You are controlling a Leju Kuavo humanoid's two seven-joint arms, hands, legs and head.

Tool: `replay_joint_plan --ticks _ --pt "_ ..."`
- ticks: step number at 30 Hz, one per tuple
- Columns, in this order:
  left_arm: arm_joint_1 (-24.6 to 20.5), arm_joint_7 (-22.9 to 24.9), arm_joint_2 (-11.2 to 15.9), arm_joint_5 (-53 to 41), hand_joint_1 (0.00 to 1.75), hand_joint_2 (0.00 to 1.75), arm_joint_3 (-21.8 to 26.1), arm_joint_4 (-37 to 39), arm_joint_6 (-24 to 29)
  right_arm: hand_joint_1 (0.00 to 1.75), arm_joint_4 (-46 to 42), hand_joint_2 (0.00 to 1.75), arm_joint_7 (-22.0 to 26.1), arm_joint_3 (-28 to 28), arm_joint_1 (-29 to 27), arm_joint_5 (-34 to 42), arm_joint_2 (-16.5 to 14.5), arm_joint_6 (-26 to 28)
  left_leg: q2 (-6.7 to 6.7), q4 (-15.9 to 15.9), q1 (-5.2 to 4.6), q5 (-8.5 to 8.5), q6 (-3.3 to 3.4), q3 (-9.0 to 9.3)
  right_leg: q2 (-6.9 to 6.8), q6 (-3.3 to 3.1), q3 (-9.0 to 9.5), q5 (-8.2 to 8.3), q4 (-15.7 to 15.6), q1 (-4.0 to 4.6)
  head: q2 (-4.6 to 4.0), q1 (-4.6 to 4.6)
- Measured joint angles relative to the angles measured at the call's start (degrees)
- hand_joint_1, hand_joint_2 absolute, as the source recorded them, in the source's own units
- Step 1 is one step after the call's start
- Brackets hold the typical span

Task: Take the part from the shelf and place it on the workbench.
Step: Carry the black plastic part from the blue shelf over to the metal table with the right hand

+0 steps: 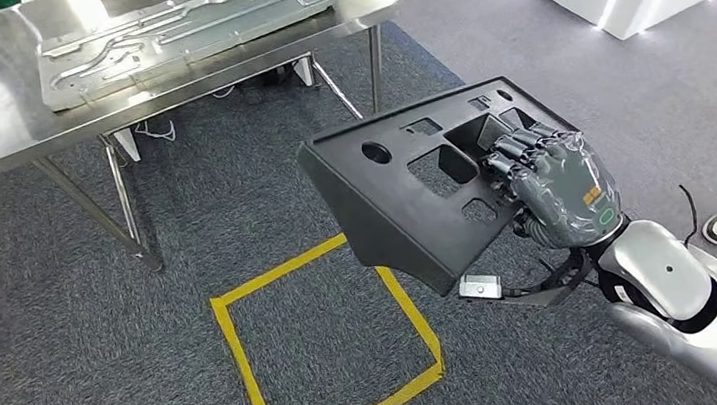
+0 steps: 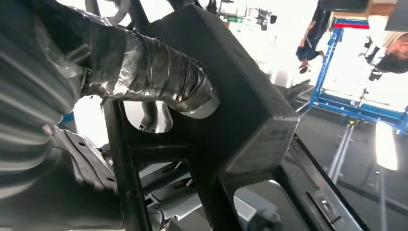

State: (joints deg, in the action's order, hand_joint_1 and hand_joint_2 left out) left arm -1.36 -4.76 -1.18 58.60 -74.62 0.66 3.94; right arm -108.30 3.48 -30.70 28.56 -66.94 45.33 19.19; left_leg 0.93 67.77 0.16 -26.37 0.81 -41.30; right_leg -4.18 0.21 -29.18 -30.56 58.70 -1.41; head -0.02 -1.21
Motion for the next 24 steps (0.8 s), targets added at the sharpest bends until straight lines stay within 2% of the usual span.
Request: replay_joint_plan --ticks 1,2,3,4,5,6,7,8,10,12,13,14,15,16,18,19,20,21,23,24 --pt "0.13 0.0 0.02 0.0 0.0 1.75 -0.01 0.0 -0.01 1.75 0.01 1.75 0.0 0.01 0.41 0.04 0.04 -0.53 1.43 -3.56 -0.42 1.69 0.49 1.61 -0.69 0.2 0.59 -0.56 -0.08 0.16 0.0 0.01" --pt "0.23 0.0 0.03 0.0 0.0 1.75 -0.01 0.0 -0.01 1.75 0.02 1.75 0.02 0.02 0.9 0.13 0.12 -1.14 2.69 -6.23 -0.86 2.55 0.98 2.86 -1.28 0.47 1.06 -1.02 -0.22 0.3 0.0 0.02" --pt "0.31 0.0 0.04 0.01 0.0 1.75 -0.02 0.0 -0.01 1.75 0.03 1.75 0.07 0.03 1.46 0.27 0.22 -1.75 3.56 -7.49 -1.27 2.48 1.39 3.5 -1.89 0.8 1.45 -1.37 -0.44 0.47 0.0 0.04" --pt "0.36 0.0 0.05 0.02 0.0 1.75 -0.03 0.0 -0.01 1.75 0.04 1.75 0.15 0.04 2.05 0.46 0.32 -2.35 3.6 -7.8 -1.54 2.04 1.72 3.72 -2.38 1.17 1.89 -1.43 -0.47 0.57 -0.01 0.04" --pt "0.37 0.01 0.06 0.03 0.0 1.75 -0.04 0.0 -0.02 1.75 0.05 1.75 0.28 0.05 2.75 0.68 0.43 -2.95 2.84 -8.21 -1.51 1.85 2.03 4.09 -2.78 1.58 2.37 -1.23 -0.26 0.55 -0.01 0.04" --pt "0.42 0.01 0.09 0.04 0.0 1.75 -0.04 0.0 -0.04 1.75 0.09 1.75 0.45 0.08 3.44 0.9 0.52 -3.43 2.02 -8.72 -1.38 1.7 2.34 4.78 -2.68 1.92 2.55 -1.0 0.56 0.4 -0.01 0.05" --pt "0.42 0.02 0.12 0.06 0.0 1.75 -0.04 0.0 -0.08 1.75 0.13 1.75 0.59 0.12 4.09 1.08 0.61 -3.78 1.25 -9.27 -1.21 1.56 2.69 5.65 -1.65 2.13 2.08 -0.72 2.34 0.19 -0.02 0.06" --pt "0.37 0.04 0.18 0.08 0.0 1.75 -0.04 0.01 -0.12 1.75 0.16 1.75 0.72 0.17 4.7 1.2 0.72 -4.0 0.5 -9.74 -1.06 1.48 2.97 6.59 -0.14 2.24 0.75 -0.77 4.94 0.02 -0.03 0.1" --pt "0.25 0.06 0.25 0.11 0.0 1.75 -0.04 0.01 -0.22 1.75 0.24 1.75 0.83 0.24 5.46 1.28 0.99 -4.19 -1.04 -10.23 -0.89 1.12 3.33 7.69 3.01 2.24 -3.95 -2.87 11.6 -0.21 -0.04 0.17" --pt "0.21 0.07 0.24 0.13 0.0 1.75 -0.04 0.0 -0.35 1.75 0.27 1.75 0.86 0.26 5.73 1.28 1.21 -4.31 -2.88 -10.2 -0.85 0.47 3.39 8.42 3.94 2.6 -8.21 -5.93 15.51 -0.32 -0.04 0.21" --pt "0.24 0.07 0.21 0.14 0.0 1.75 -0.04 0.0 -0.39 1.75 0.28 1.75 0.86 0.26 5.79 1.28 1.25 -4.34 -3.78 -10.14 -0.82 0.08 3.31 8.91 4.0 2.83 -9.19 -6.31 15.15 -0.36 -0.04 0.2" --pt "0.26 0.07 0.19 0.14 0.0 1.75 -0.04 0.0 -0.42 1.75 0.28 1.75 0.86 0.26 5.87 1.28 1.26 -4.36 -4.69 -10.01 -0.76 -0.37 3.19 9.48 4.09 2.98 -9.44 -5.4 13.32 -0.42 -0.04 0.2" --pt "0.26 0.07 0.18 0.15 0.0 1.75 -0.04 0.0 -0.42 1.75 0.28 1.75 0.86 0.26 6.0 1.28 1.27 -4.37 -5.57 -9.8 -0.67 -0.9 3.01 10.07 4.39 3.06 -9.02 -3.0 10.1 -0.53 -0.04 0.2" --pt "0.3 0.07 0.18 0.15 0.0 1.75 -0.04 0.0 -0.43 1.75 0.3 1.75 0.86 0.25 6.11 1.28 1.27 -4.38 -6.37 -9.53 -0.62 -1.51 2.74 10.52 5.02 3.08 -8.35 0.34 6.65 -0.62 -0.04 0.2" --pt "0.28 0.11 0.22 0.15 0.0 1.75 -0.04 0.0 -0.46 1.75 0.4 1.75 0.92 0.14 6.65 1.28 1.29 -4.65 -7.79 -8.94 -0.52 -2.58 2.01 10.76 6.09 2.5 -7.46 4.2 2.36 -0.46 -0.04 0.26" --pt "0.28 0.18 0.25 0.16 0.0 1.75 -0.04 0.0 -0.49 1.75 0.45 1.75 0.99 0.07 7.03 1.3 1.32 -4.94 -8.22 -8.54 -0.52 -2.82 1.57 10.68 6.24 1.99 -7.29 4.8 1.91 -0.25 -0.04 0.28" --pt "0.23 0.25 0.28 0.17 0.0 1.75 -0.04 0.0 -0.51 1.75 0.51 1.75 1.05 0.01 7.57 1.33 1.34 -5.31 -8.48 -8.11 -0.53 -2.8 1.22 10.55 5.91 1.36 -7.12 4.34 1.94 -0.1 -0.04 0.29" --pt "0.22 0.36 0.35 0.18 0.0 1.75 -0.04 0.0 -0.54 1.75 0.53 1.75 1.11 -0.01 8.16 1.39 1.38 -5.67 -8.03 -7.54 -0.57 -2.82 0.91 10.33 5.47 0.86 -6.71 4.72 1.78 -0.1 -0.04 0.28" --pt "0.14 0.49 0.48 0.2 0.0 1.75 -0.04 0.0 -0.57 1.75 0.61 1.75 1.13 -0.01 9.39 1.74 1.4 -6.37 -5.23 -4.77 -0.71 -3.06 0.39 9.02 4.44 -0.02 -5.74 4.33 1.24 -0.23 -0.04 0.23" --pt "0.05 0.55 0.53 0.21 0.0 1.75 -0.04 0.0 -0.59 1.75 0.64 1.75 1.13 -0.01 9.95 2.1 1.46 -6.84 -3.56 -2.22 -0.64 -3.83 0.11 7.46 4.03 -0.33 -5.26 4.13 1.0 -0.21 -0.04 0.22"
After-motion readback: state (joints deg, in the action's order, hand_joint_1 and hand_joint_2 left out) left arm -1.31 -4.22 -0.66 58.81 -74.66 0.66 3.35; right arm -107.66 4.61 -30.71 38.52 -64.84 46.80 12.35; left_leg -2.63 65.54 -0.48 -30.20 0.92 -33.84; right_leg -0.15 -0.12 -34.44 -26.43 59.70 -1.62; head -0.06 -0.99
